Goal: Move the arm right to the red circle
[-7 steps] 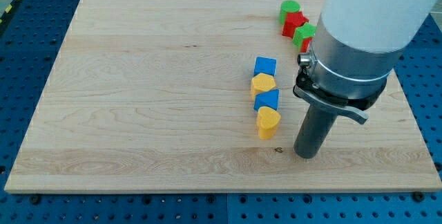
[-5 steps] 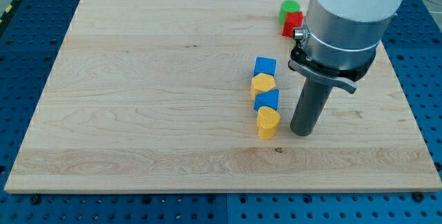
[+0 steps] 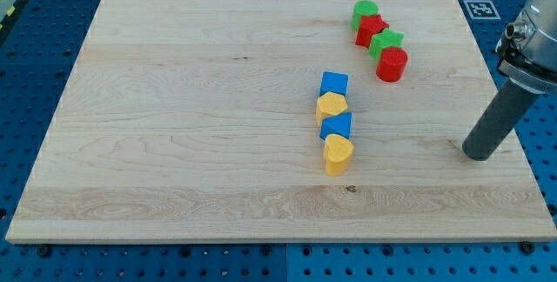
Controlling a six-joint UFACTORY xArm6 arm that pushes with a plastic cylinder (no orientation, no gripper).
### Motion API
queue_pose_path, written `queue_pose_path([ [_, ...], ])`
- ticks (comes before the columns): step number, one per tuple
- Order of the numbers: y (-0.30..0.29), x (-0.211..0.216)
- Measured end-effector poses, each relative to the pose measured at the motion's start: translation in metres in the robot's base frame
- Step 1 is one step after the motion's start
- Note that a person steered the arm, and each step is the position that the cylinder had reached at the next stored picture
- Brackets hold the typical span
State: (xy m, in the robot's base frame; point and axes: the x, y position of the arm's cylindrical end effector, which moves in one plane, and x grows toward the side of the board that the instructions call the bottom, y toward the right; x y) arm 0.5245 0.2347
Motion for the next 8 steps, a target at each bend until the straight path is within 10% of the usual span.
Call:
queue_pose_path([
  [8,-0.011,-0.081],
])
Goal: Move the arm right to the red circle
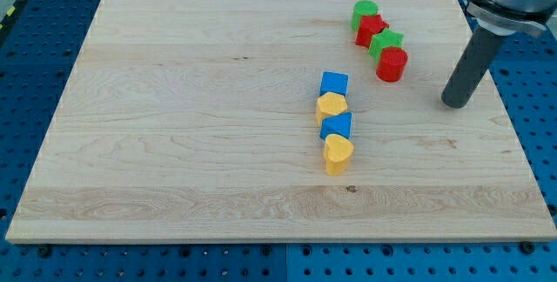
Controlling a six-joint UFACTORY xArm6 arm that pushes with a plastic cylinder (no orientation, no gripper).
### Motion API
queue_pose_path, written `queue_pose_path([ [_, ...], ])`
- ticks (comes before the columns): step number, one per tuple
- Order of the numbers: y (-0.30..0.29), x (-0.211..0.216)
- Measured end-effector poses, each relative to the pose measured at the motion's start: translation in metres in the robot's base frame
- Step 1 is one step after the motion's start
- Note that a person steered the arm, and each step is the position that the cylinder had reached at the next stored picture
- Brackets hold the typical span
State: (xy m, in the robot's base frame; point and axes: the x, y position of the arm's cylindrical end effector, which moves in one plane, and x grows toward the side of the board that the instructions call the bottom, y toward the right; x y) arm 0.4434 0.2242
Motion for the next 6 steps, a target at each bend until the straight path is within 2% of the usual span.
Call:
queue_pose_path([
  [3,-0.017,-0.023],
  [6,-0.017,-0.084],
])
